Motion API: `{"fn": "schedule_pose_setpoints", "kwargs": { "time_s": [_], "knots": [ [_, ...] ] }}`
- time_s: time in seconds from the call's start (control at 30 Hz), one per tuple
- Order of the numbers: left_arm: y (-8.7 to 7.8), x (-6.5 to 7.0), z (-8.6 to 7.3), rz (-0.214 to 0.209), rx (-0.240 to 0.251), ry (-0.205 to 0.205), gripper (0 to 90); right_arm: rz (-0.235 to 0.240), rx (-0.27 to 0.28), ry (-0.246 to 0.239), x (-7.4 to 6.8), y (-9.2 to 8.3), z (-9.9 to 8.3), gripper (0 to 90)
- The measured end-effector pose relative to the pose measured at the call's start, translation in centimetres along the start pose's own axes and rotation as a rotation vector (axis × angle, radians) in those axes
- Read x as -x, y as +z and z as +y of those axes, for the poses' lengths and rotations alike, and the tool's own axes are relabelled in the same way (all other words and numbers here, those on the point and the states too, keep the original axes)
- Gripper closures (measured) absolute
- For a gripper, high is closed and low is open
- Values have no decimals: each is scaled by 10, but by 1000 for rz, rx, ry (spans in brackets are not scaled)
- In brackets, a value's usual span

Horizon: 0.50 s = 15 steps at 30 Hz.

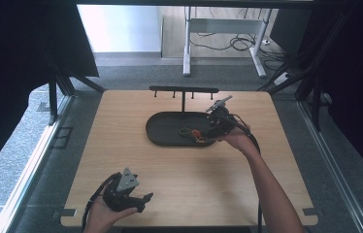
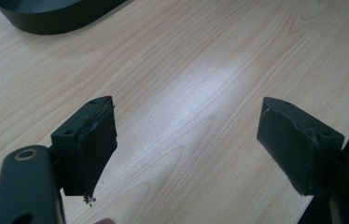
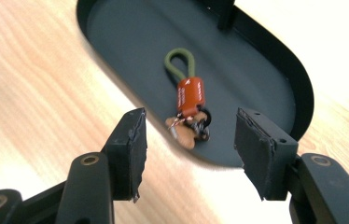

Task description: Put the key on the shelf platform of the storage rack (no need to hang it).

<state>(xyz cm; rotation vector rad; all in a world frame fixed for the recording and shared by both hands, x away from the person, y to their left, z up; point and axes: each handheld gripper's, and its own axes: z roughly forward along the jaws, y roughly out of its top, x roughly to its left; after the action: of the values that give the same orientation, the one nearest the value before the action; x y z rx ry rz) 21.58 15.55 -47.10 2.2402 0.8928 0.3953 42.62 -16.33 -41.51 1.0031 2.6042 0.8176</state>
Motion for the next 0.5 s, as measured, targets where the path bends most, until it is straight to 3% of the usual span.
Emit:
{"fn": "schedule_pose_setpoints", "kwargs": {
  "time_s": [0.23,0.33,0.5],
  "knots": [
    [0,1,1,-1,1,5,203,16,59,-5,-8,-23,-22,443],
    [1,3,1,-4,0,6,203,18,90,-1,-12,-33,-40,443],
    [4,4,2,-8,-7,19,203,26,107,8,-14,-40,-60,444]
  ]
}}
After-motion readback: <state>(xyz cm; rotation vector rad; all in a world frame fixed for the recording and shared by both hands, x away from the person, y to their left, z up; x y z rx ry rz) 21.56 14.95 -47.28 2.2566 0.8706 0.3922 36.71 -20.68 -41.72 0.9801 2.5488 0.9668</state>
